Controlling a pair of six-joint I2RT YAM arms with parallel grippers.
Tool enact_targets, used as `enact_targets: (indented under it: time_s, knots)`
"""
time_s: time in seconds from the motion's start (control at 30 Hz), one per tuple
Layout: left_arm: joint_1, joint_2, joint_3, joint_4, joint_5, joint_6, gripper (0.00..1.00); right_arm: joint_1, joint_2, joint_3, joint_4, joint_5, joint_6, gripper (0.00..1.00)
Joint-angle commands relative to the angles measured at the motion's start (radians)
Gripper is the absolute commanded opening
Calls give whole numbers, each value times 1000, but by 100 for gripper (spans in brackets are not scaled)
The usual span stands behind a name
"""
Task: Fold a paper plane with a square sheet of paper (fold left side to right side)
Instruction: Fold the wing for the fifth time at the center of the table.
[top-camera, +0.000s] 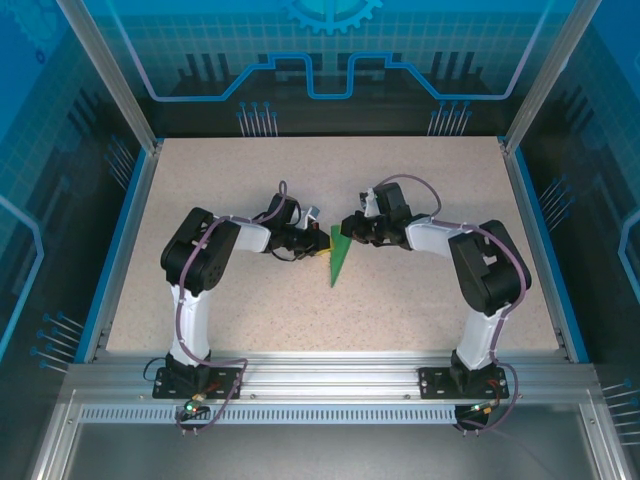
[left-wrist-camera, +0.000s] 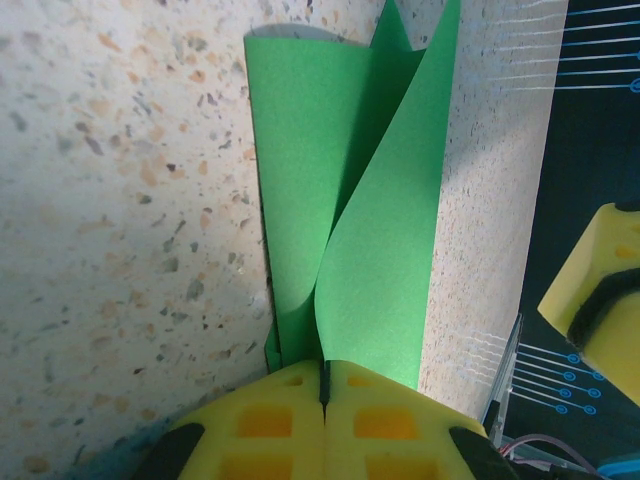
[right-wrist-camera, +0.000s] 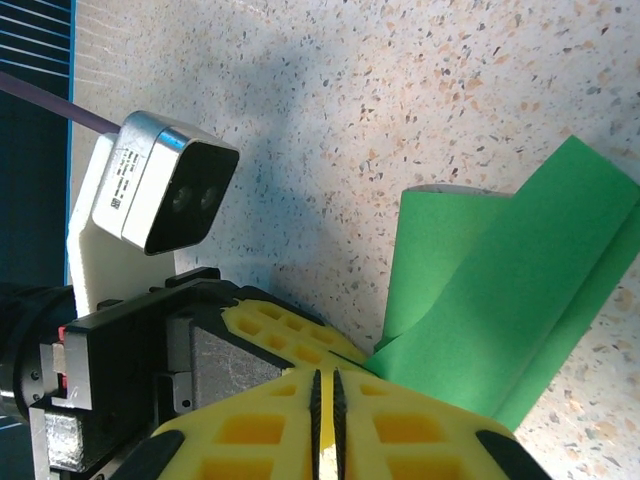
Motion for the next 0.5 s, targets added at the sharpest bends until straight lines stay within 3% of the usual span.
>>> enact_targets:
  time_s: [0.0,0.47]
  knots:
    - [-1,16,-1,-68,-69,38,0,15,27,35,-17,-20,-11,14]
    - [-2,7,-6,-101,-111,50,0,20,81,45,-24,-9,-13,11]
